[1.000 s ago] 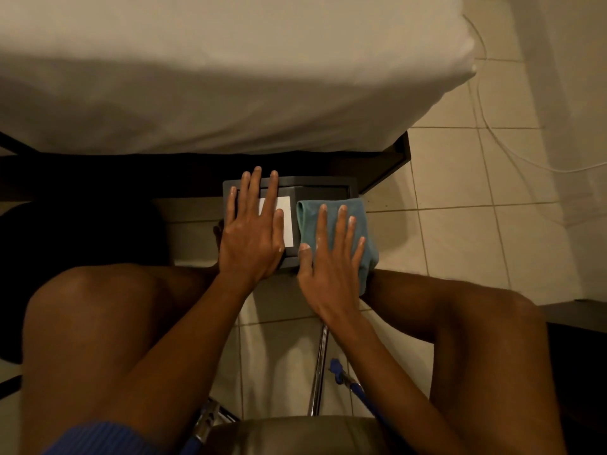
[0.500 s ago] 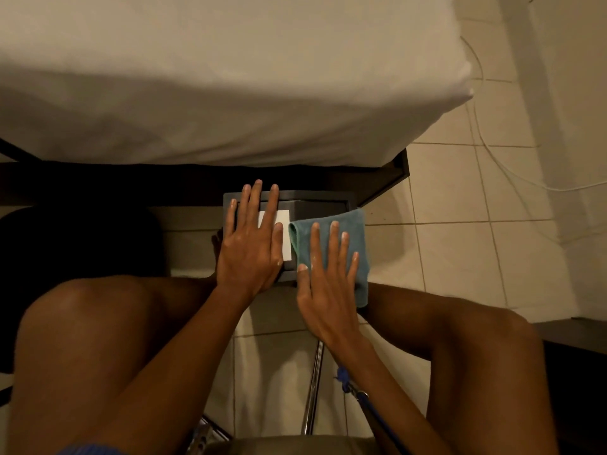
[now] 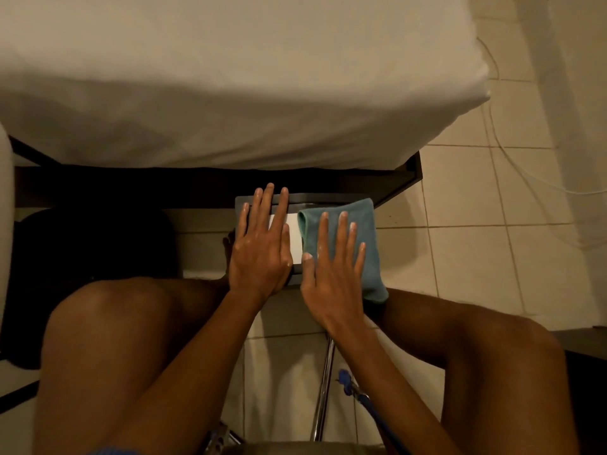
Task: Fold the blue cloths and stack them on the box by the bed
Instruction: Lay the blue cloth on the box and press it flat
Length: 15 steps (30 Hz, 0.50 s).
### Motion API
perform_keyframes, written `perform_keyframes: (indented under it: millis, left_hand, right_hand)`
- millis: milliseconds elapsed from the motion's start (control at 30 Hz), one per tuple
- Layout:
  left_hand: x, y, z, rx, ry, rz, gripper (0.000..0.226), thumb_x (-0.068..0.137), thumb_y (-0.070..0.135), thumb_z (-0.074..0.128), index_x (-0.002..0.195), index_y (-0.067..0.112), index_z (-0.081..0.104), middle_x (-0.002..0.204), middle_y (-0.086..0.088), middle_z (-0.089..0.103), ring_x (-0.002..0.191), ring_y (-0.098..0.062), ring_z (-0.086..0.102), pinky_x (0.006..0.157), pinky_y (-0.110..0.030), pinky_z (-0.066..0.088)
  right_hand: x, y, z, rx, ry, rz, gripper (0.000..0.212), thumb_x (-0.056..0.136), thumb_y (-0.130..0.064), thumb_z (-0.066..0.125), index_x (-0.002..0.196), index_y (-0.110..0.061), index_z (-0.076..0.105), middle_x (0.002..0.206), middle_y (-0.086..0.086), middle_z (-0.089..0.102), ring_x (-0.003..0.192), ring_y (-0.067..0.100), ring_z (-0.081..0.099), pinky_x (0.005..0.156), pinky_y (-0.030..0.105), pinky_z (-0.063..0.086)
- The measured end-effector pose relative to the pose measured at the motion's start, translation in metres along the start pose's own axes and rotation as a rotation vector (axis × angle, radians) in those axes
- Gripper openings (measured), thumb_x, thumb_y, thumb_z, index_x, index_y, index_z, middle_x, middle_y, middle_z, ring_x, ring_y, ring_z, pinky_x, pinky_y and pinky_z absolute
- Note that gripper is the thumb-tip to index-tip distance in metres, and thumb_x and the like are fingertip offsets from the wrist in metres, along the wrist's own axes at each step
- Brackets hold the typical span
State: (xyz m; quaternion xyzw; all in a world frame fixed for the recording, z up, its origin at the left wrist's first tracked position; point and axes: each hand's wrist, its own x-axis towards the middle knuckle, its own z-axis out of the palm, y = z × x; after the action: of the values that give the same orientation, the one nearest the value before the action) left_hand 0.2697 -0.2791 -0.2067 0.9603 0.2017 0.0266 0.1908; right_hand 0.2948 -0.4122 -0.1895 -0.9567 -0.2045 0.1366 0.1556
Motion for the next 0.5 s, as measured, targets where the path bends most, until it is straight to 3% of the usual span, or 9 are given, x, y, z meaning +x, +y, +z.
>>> perform_keyframes:
  millis: [233,500]
  left_hand:
    - [0.0,0.0,0.0,0.004,-0.007,-0.003,0.058,0.102,0.031,0.019,0.157,0.018,0.004,0.165,-0.006,0.001,0.153,-0.019,-0.002,0.124,-0.043,0.013]
    - [0.0,-0.002,0.002,0.0,-0.005,0.001,0.059,0.103,0.029,0.022,0.157,0.019,0.003,0.165,-0.006,0.001,0.153,-0.019,-0.002,0.124,-0.043,0.014]
  right_hand:
    - [0.039,-0.009,-0.002,0.001,0.041,0.05,0.07,0.097,-0.046,0.013,0.158,-0.019,-0.008,0.164,0.011,-0.018,0.152,0.027,-0.018,0.122,0.053,-0.004]
    - [0.027,-0.002,0.004,-0.007,0.014,-0.035,0.064,0.101,-0.041,0.019,0.158,-0.027,-0.007,0.165,0.007,-0.018,0.151,0.024,-0.02,0.123,0.05,-0.008]
